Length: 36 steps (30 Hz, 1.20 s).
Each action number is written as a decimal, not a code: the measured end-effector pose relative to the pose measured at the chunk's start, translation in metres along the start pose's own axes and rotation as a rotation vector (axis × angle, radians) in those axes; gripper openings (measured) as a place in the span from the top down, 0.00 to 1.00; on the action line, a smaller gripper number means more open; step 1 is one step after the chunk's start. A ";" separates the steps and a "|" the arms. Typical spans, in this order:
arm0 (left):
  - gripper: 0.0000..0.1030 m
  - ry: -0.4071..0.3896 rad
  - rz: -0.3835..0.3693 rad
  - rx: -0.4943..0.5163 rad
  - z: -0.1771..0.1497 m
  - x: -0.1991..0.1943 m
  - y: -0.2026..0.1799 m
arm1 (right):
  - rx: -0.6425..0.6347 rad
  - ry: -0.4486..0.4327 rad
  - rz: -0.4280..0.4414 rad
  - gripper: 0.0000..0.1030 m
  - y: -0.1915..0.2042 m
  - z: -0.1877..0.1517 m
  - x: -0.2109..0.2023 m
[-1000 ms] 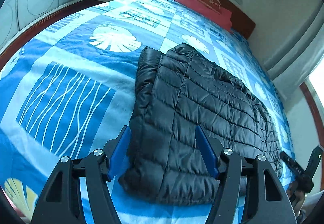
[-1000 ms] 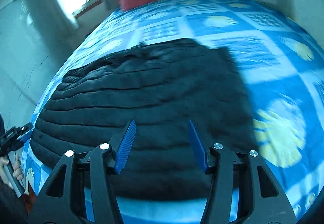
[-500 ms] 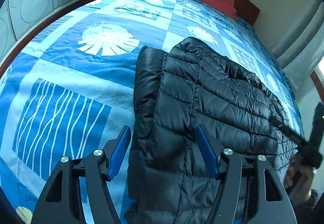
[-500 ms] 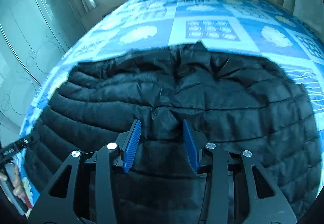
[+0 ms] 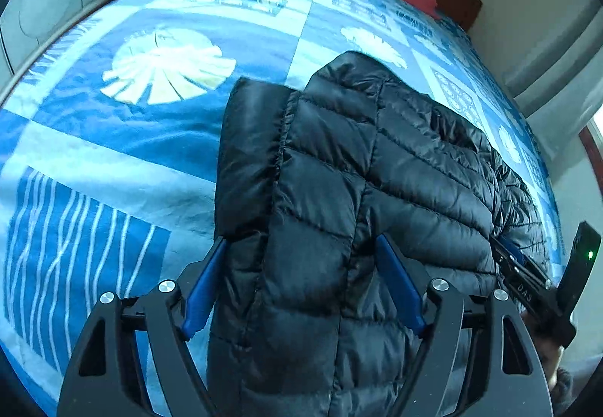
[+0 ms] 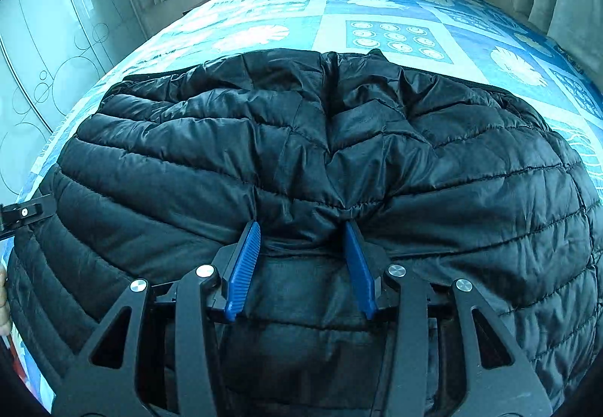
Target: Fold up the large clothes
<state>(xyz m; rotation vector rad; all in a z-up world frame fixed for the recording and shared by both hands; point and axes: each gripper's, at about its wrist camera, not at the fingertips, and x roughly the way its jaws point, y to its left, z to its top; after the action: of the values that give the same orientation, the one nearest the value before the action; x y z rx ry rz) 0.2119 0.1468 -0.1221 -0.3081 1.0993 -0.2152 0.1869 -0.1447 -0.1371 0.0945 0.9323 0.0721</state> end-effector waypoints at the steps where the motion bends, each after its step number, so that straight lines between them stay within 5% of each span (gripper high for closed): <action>1: 0.24 0.011 -0.011 -0.006 0.002 0.002 0.001 | -0.002 -0.002 -0.002 0.55 0.000 -0.001 -0.001; 8: 0.18 0.082 -0.016 0.047 0.011 0.016 0.005 | -0.005 -0.014 0.000 0.55 0.000 -0.004 -0.002; 14: 0.19 -0.038 0.010 0.034 0.017 -0.010 0.008 | -0.010 -0.017 -0.004 0.55 0.002 -0.004 -0.002; 19: 0.15 0.106 -0.069 0.012 0.020 0.028 0.017 | -0.008 -0.019 -0.002 0.55 0.004 -0.005 -0.003; 24: 0.12 0.128 -0.129 0.001 0.023 0.038 0.025 | -0.014 -0.022 -0.008 0.55 0.004 -0.005 -0.003; 26: 0.18 0.113 -0.104 0.032 0.022 0.034 0.018 | -0.016 -0.025 -0.012 0.55 0.005 -0.005 -0.002; 28: 0.46 0.111 -0.147 0.044 0.021 0.029 0.011 | -0.019 -0.024 -0.015 0.55 0.006 -0.005 -0.002; 31: 0.68 0.108 -0.176 0.032 0.023 0.018 0.002 | -0.026 -0.024 -0.024 0.55 0.009 -0.005 -0.001; 36: 0.75 0.008 -0.177 0.070 0.029 -0.023 -0.033 | -0.033 -0.024 -0.034 0.55 0.012 -0.006 0.000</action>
<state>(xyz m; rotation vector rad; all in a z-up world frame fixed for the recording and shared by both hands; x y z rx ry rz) 0.2269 0.1275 -0.0794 -0.3424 1.0701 -0.4121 0.1818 -0.1323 -0.1389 0.0489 0.9080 0.0553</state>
